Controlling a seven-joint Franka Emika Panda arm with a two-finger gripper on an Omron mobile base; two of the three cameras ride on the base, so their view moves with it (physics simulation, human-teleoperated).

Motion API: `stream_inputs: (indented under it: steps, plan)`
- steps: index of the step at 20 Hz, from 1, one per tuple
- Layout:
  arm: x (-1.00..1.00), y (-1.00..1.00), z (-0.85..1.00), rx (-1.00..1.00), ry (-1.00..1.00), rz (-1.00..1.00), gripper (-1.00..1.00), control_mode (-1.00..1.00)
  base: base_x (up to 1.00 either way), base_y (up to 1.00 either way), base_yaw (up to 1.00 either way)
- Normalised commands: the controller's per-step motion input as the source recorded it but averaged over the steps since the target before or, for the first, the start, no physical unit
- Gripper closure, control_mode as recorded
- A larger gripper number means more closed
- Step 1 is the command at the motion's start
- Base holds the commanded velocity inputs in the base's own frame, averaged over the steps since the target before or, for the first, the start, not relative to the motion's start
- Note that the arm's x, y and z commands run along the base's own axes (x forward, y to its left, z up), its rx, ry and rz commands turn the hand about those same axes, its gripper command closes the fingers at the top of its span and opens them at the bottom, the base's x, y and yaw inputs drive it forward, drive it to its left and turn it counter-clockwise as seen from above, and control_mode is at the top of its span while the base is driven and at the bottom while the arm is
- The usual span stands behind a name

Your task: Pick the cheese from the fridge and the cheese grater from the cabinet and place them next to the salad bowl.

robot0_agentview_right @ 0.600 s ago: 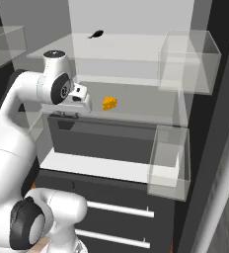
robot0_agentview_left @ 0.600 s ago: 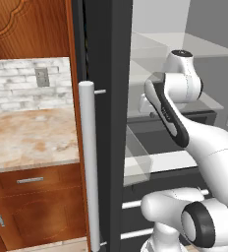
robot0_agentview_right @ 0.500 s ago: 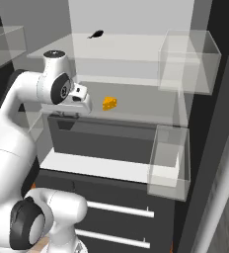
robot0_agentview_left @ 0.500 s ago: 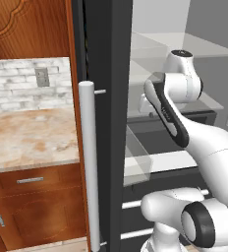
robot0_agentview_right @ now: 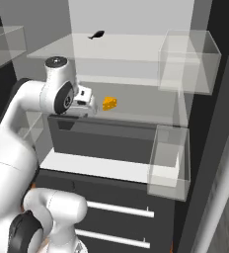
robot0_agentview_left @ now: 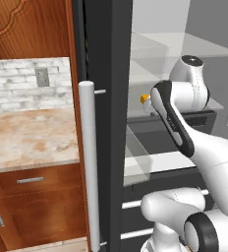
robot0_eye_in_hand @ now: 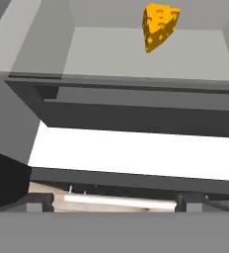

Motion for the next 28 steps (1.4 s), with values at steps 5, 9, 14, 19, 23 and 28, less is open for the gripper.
stream_inputs:
  steps: [5,9,14,19,23,28]
  plan:
    - [0.01,-0.56,-0.13,-0.01,-0.13,-0.04,-1.00,-1.00,0.00,0.00,0.00]
    - [0.30,-0.30,-0.01,0.00,0.00,-0.09,-1.00,-1.00,0.00,0.00,0.00]
    - [0.48,-0.28,0.00,0.00,0.00,-0.08,-1.00,-1.00,0.00,0.00,0.00]
    - [0.51,-0.06,0.00,0.01,0.00,-0.01,-1.00,-1.00,0.00,0.00,0.00]
    - [0.32,0.00,0.00,0.00,0.00,0.00,-1.00,-1.00,0.00,0.00,0.00]
    - [0.25,0.21,-0.02,0.00,0.00,0.00,-1.00,-1.00,0.00,0.00,0.00]
